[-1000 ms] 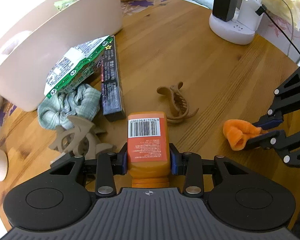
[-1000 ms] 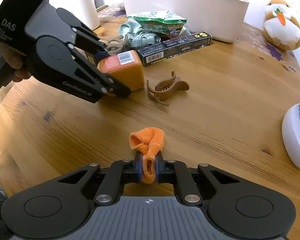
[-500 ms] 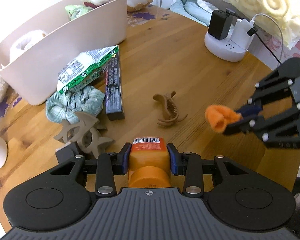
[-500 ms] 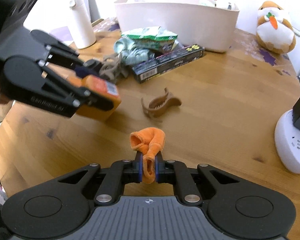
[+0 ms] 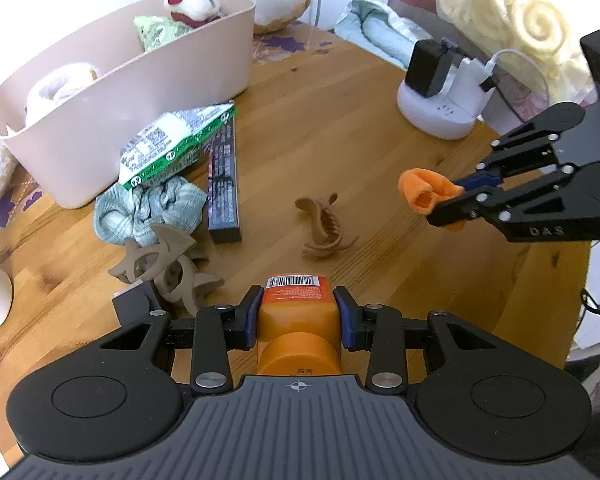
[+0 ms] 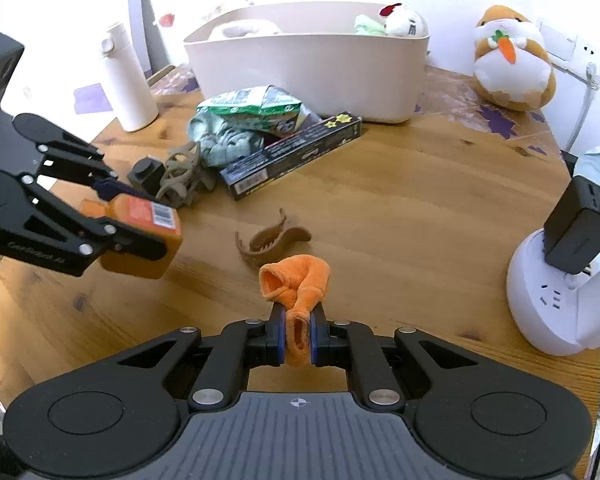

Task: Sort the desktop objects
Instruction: 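Carry orange bottle and orange sock into the basket and open both tools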

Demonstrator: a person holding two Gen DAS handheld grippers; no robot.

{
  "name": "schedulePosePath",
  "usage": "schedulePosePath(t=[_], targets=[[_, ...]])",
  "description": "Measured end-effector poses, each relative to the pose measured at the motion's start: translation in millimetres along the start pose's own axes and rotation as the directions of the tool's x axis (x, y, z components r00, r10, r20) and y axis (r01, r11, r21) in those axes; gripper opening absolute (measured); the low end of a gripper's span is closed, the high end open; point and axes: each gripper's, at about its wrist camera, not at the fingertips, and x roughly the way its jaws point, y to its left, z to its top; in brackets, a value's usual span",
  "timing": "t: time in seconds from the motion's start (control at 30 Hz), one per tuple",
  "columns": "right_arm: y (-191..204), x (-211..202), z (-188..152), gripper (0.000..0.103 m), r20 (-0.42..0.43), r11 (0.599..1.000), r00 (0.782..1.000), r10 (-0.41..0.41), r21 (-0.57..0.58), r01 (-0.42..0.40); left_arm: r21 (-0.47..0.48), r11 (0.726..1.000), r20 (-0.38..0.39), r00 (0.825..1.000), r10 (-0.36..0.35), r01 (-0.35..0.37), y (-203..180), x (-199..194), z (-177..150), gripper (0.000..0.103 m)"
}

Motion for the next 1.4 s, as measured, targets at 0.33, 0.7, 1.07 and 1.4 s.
schedulePosePath(t=[0.33,0.7,1.07,1.4], targets=[[-15.3,-15.5,26.5,0.01,0.07,1.0,0.997,-0.012,0.006,0.012,-0.01,1.0,0.088,0.996,0.026,-0.025,15.1,-35.2,17.4,0.038],[-28.1,-28.4,89.5,0.01,0.188,1.0,0.982,-0.008,-0.014,0.011,-0.047,0.993,0.212,0.971,0.112,-0.104,44.1,-69.4,59.1,0.038],[-36.0,-34.7,160.7,0.01,0.317,0.999,0.948,-0.034,-0.009,0.039,-0.111,0.972,0.299,0.925,0.234,-0.209,76.4,-73.5,106.4,0.038],[-36.4,-2.4,225.5,0.01,0.336,0.993,0.94,-0.052,-0.083,0.085,-0.194,0.924,0.329,0.865,0.378,-0.33,102.4,-56.9,150.3,0.038]])
